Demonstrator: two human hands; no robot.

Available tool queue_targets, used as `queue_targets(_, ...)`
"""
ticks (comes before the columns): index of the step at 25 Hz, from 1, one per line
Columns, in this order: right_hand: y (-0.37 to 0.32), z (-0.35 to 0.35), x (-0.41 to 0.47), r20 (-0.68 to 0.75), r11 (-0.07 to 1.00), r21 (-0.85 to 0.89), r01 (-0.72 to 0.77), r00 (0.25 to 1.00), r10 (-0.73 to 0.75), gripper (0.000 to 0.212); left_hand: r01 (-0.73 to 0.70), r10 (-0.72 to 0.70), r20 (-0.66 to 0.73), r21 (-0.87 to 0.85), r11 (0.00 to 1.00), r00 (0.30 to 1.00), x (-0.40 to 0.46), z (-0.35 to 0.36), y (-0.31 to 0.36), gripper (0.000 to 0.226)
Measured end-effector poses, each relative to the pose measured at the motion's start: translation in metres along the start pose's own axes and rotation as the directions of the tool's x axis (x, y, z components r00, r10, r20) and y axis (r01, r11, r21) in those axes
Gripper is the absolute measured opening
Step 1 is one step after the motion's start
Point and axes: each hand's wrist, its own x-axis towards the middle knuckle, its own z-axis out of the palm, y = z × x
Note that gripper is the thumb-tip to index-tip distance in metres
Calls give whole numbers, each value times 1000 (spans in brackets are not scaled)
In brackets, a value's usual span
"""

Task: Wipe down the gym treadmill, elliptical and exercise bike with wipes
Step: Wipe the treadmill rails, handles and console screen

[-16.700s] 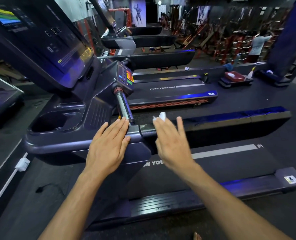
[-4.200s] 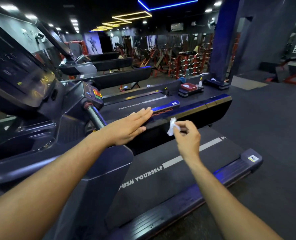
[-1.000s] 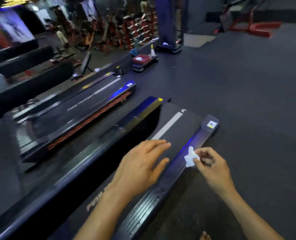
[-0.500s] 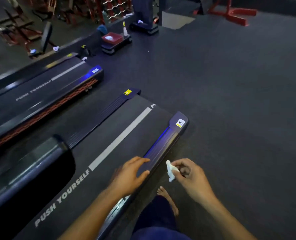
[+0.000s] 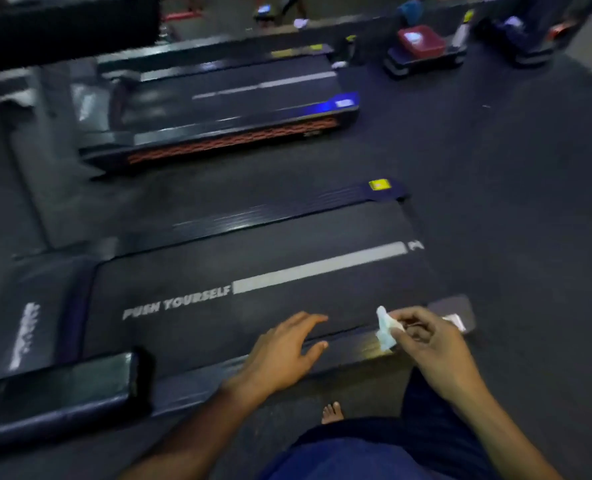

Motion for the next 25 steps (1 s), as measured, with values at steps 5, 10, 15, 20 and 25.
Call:
queue_targets(5, -46, 48, 94, 410, 993, -24, 118, 907, -98, 17, 335, -359, -89, -213, 918, 929, -20, 4, -41, 45)
queue_targets(10, -93, 86, 176, 738, 988, -68, 142, 674, -46, 15, 583, -646, -149, -314, 749, 749, -40, -20, -32, 49)
queue_targets(15, -178, 92, 219, 946, 951, -184, 250, 307, 103, 23, 795, -951, -171, -522, 309, 258, -145, -80, 48, 34)
queue_targets(20, -247, 117, 177, 962, 973, -217, 78, 186, 200, 24, 615, -889, -203, -782, -106, -411, -193, -164, 99, 51)
queue_targets(25, -244, 134, 95, 865, 848, -462, -260, 79, 496, 11, 566, -864, -351, -819, 96, -361, -157, -244, 46, 64)
